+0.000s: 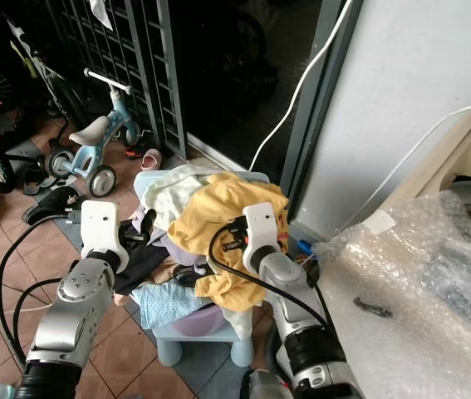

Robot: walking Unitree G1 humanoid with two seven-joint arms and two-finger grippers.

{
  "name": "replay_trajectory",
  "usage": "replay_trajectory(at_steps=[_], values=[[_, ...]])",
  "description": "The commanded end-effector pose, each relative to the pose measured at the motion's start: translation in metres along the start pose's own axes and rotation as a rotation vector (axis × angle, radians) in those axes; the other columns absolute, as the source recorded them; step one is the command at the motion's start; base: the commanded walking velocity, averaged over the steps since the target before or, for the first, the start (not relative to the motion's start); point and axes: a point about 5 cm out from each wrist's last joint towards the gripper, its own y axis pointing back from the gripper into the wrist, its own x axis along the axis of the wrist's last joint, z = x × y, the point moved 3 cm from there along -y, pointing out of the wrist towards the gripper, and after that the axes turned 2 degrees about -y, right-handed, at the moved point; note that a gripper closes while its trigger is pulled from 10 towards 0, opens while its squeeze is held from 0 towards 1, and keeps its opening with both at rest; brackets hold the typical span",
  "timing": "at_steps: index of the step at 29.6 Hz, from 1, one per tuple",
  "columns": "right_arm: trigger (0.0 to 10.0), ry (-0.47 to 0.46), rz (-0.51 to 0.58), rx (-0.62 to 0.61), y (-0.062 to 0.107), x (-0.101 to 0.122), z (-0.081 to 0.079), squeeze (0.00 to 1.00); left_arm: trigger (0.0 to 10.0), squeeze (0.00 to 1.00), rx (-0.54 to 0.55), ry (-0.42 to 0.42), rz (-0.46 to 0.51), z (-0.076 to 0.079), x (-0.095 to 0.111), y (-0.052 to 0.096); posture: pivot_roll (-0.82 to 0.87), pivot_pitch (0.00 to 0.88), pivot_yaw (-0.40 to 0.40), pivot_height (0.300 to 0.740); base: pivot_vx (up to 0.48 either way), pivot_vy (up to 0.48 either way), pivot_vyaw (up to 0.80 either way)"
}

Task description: Clothes washing

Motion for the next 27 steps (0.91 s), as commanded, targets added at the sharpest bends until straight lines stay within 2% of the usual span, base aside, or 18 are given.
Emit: replay_trajectory(at_steps=[1, 2, 3, 4, 5, 6, 9, 12, 17, 18, 22, 27], values=[[0.0, -0.039, 0.183, 0.07, 0.002, 0.04, -0.016, 0.0, 10.0, 0.0, 0.006, 0.011, -0.009, -0.002, -0.001, 0.0, -0.02, 0.0, 0.003, 0.74, 0.0, 0.0, 0.0], [0.0, -0.039, 0.183, 0.07, 0.002, 0.04, -0.016, 0.0, 10.0, 0.0, 0.006, 0.011, -0.009, -0.002, -0.001, 0.0, -0.02, 0.0, 0.003, 0.74, 0.0, 0.0, 0.0], [0.0, -0.047, 0.245, 0.085, 0.005, 0.055, -0.02, 0.0, 10.0, 0.0, -0.003, 0.019, -0.009, -0.001, -0.002, 0.0, -0.03, 0.0, 0.0, 0.74, 0.0, 0.0, 0.0], [0.0, -0.05, 0.257, 0.087, 0.005, 0.058, -0.021, 0.0, 10.0, 0.0, -0.004, 0.02, -0.008, -0.001, -0.002, 0.0, -0.03, 0.0, 0.0, 0.74, 0.0, 0.0, 0.0], [0.0, -0.048, 0.307, 0.092, 0.008, 0.072, -0.022, 0.0, 10.0, 0.0, -0.001, 0.023, -0.004, 0.0, -0.001, -0.001, -0.03, 0.0, -0.003, 0.74, 0.0, 0.0, 0.0], [0.0, -0.048, 0.307, 0.092, 0.008, 0.072, -0.022, 0.0, 10.0, 0.0, -0.001, 0.023, -0.004, 0.0, -0.001, -0.001, -0.03, 0.0, -0.003, 0.74, 0.0, 0.0, 0.0], [0.0, -0.048, 0.42, 0.079, 0.016, 0.103, -0.022, 0.0, 10.0, 0.0, -0.003, 0.033, -0.001, 0.001, -0.001, -0.001, -0.03, 0.0, -0.001, 0.74, 0.0, 0.0, 0.0], [0.0, -0.042, 0.439, 0.075, 0.017, 0.108, -0.022, 0.0, 10.0, 0.0, -0.007, 0.032, 0.0, 0.001, -0.001, -0.001, -0.04, 0.0, 0.001, 0.74, 0.0, 0.0, 0.0], [0.0, 0.026, 0.454, 0.02, 0.022, 0.109, -0.015, 0.0, 10.0, 0.0, -0.019, 0.032, 0.016, 0.004, 0.002, -0.002, -0.04, 0.0, 0.001, 0.74, 0.0, 0.0, 0.0], [10.0, 0.052, 0.414, -0.02, 0.023, 0.099, -0.008, 0.0, 10.0, 0.0, -0.019, 0.034, 0.017, 0.005, 0.002, -0.003, -0.04, 0.0, -0.003, 0.74, 0.0, 0.0, -0.48], [10.0, 0.065, 0.378, -0.047, 0.023, 0.089, -0.004, 0.0, 10.0, 0.0, -0.019, 0.036, 0.02, 0.005, 0.003, -0.003, -0.04, 0.0, -0.003, 0.74, -0.146, 0.0, -0.61], [10.0, 0.069, 0.371, -0.054, 0.023, 0.086, -0.004, 0.0, 10.0, 0.0, -0.022, 0.039, 0.022, 0.006, 0.004, -0.004, -0.04, 0.0, -0.005, 0.74, -0.315, 0.0, -0.77]])
